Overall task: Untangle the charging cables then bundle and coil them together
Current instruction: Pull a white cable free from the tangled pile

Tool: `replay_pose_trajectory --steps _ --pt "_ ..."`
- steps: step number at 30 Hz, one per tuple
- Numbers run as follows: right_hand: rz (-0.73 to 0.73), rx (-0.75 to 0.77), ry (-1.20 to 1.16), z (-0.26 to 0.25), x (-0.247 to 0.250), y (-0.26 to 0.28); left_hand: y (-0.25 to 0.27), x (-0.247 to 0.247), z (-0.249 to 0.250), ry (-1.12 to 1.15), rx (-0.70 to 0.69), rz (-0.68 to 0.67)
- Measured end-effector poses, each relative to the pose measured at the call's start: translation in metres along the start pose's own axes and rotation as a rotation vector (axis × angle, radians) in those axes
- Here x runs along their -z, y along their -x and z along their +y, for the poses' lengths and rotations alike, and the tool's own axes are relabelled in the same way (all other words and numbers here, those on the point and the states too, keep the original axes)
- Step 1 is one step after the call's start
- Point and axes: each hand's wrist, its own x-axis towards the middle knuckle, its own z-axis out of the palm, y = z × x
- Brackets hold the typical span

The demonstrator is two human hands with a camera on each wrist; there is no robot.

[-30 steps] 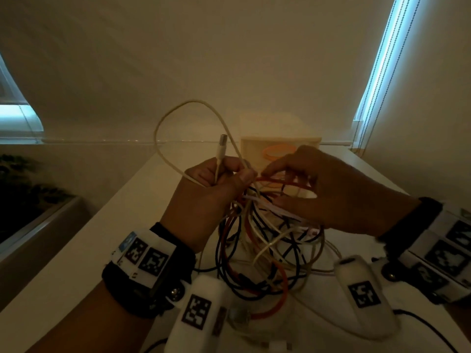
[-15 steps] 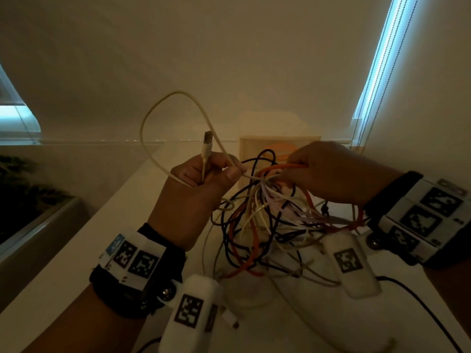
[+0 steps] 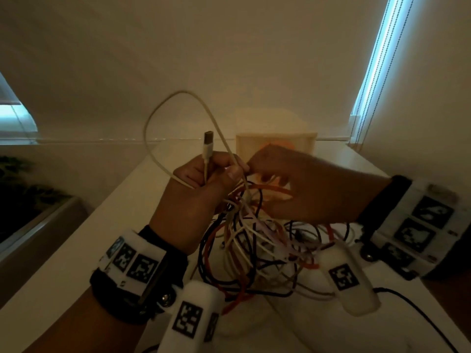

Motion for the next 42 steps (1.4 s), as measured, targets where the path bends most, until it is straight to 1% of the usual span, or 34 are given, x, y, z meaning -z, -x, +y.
replay_pose_trajectory --steps 2,4,6,8,10,11,14,15,17,19,21,22,23,25,27,29,31,33,36,40,42 --pt "-0.037 0.004 0.027 0.000 -0.015 -0.007 0.000 -0.001 0.001 -0.017 -0.021 -0.038" --pt "0.019 0.004 0.052 0.001 -0.024 -0.009 0.000 0.002 0.003 -0.045 -0.021 -0.056" --pt "0.123 0.041 0.154 -0.002 -0.025 -0.007 -0.001 0.004 0.004 -0.046 -0.013 -0.034" --pt "0.287 0.055 0.249 -0.005 -0.022 -0.005 -0.002 0.006 0.004 -0.050 -0.012 0.006" --pt "0.418 0.054 0.242 -0.012 -0.019 -0.003 -0.003 0.007 0.004 -0.050 -0.011 0.027" --pt "0.432 0.067 0.188 -0.016 -0.020 -0.001 -0.003 0.007 0.005 -0.055 -0.017 0.027" --pt "0.389 0.053 -0.077 -0.023 -0.028 0.004 -0.002 0.006 0.008 -0.079 -0.032 -0.006" --pt "0.400 0.041 -0.092 -0.021 -0.031 0.003 -0.001 0.005 0.009 -0.084 -0.024 -0.017" --pt "0.430 0.024 -0.028 -0.017 -0.033 0.000 0.000 0.002 0.008 -0.084 0.004 -0.025" --pt "0.451 0.003 0.065 -0.013 -0.029 -0.004 -0.001 0.002 0.008 -0.104 0.034 -0.004" --pt "0.485 -0.022 0.107 -0.010 -0.024 -0.005 -0.004 0.008 0.008 -0.231 0.057 0.012" --pt "0.504 -0.036 0.101 -0.010 -0.022 -0.005 -0.006 0.012 0.006 -0.345 0.068 -0.011" --pt "0.517 -0.052 0.078 -0.010 -0.021 -0.004 -0.007 0.016 0.004 -0.480 0.092 -0.053" --pt "0.507 -0.099 0.010 -0.011 -0.021 -0.001 -0.009 0.022 0.001 -0.694 0.191 -0.159" --pt "0.457 -0.142 -0.035 -0.013 -0.025 0.002 -0.010 0.026 -0.001 -0.776 0.293 -0.273" --pt "0.386 -0.182 -0.108 -0.015 -0.027 0.006 -0.009 0.028 -0.007 -0.839 0.306 -0.328" --pt "0.315 -0.204 -0.191 -0.017 -0.026 0.010 -0.009 0.028 -0.013 -0.892 0.292 -0.321" --pt "0.306 -0.205 -0.260 -0.017 -0.021 0.014 -0.010 0.030 -0.017 -0.908 0.289 -0.274" --pt "0.363 -0.223 -0.389 -0.010 -0.013 0.021 -0.014 0.033 -0.020 -0.951 0.281 -0.195" --pt "0.432 -0.237 -0.710 -0.011 -0.004 0.027 -0.013 0.027 -0.022 -1.034 0.284 -0.201" --pt "0.553 -0.203 -0.850 -0.014 0.001 0.028 -0.014 0.027 -0.021 -1.038 0.277 -0.185"
